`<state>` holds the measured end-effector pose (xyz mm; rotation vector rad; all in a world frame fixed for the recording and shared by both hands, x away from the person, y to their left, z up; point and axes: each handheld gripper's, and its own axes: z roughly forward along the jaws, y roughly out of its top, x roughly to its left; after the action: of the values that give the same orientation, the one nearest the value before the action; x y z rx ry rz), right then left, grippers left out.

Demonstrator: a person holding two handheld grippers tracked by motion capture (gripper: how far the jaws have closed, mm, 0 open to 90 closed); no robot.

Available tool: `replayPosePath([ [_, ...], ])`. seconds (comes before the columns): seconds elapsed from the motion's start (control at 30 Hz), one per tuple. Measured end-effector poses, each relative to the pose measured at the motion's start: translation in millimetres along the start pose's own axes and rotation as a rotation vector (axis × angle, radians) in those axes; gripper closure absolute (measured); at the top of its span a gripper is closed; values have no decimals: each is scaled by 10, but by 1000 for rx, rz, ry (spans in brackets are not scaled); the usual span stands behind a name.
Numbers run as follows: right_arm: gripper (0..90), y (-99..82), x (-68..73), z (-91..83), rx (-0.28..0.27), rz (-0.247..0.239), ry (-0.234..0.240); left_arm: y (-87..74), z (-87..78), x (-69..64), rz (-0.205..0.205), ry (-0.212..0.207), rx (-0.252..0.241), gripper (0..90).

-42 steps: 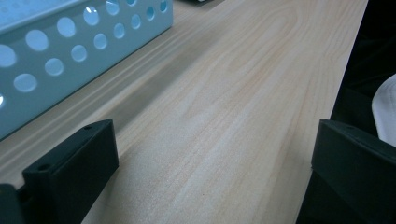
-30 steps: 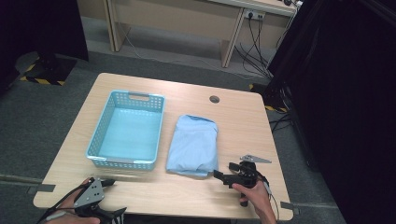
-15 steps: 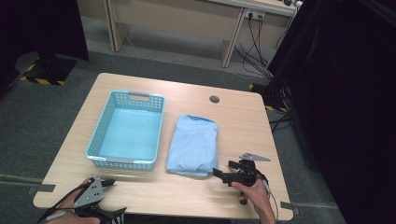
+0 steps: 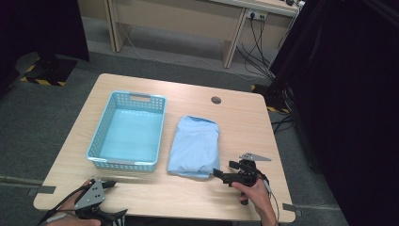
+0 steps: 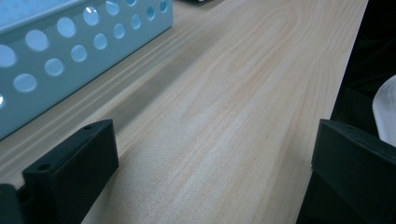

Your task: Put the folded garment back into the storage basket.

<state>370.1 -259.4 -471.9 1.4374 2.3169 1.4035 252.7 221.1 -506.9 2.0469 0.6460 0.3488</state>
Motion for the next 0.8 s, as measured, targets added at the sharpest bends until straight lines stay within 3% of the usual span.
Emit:
replayPosePath([
  [0.57, 33, 60, 39, 73, 1, -9, 14, 0, 2, 0, 0, 0, -1, 0],
  [0.8, 37, 150, 105, 181, 1, -18, 29, 0, 2, 0, 0, 0, -1, 0],
])
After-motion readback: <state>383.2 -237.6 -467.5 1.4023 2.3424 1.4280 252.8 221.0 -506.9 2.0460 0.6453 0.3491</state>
